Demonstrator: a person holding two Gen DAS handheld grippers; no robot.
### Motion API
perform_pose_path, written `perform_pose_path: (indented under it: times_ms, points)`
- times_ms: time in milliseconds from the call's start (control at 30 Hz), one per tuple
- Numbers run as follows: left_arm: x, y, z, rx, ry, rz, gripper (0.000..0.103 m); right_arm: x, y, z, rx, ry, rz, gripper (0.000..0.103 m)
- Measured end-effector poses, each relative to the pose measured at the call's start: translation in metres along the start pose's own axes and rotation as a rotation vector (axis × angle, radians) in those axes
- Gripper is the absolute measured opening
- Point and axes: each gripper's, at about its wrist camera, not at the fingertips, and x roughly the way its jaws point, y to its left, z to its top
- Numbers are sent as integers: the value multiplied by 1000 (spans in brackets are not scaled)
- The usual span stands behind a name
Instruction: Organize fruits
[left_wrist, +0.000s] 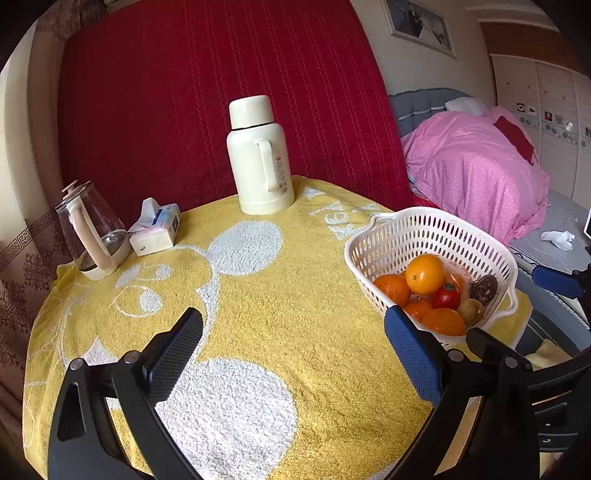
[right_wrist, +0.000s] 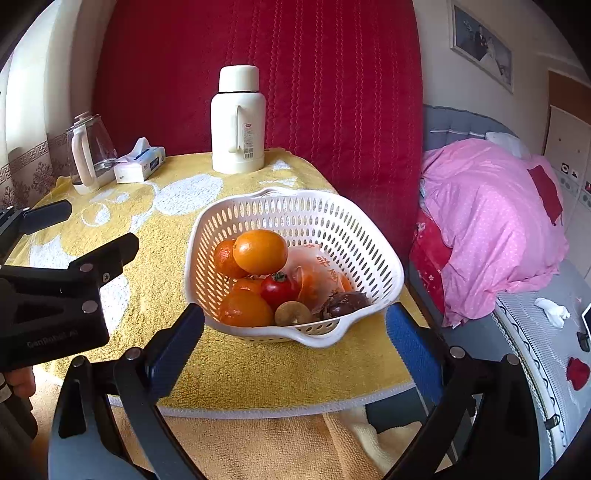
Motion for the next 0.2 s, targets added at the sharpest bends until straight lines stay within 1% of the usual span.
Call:
perform_pose_path:
  times_ms: [100, 167, 200]
  points:
    - [-2, 13, -5, -23, 15, 4, 98, -6, 10, 0, 7, -12, 24, 100]
    - [-3, 23, -10, -38, 27, 24, 98, -10, 18, 1, 14, -23, 52, 100]
    - [-3, 30, -13, -49, 38, 36, 98, -10, 18, 1, 14, -23, 52, 100]
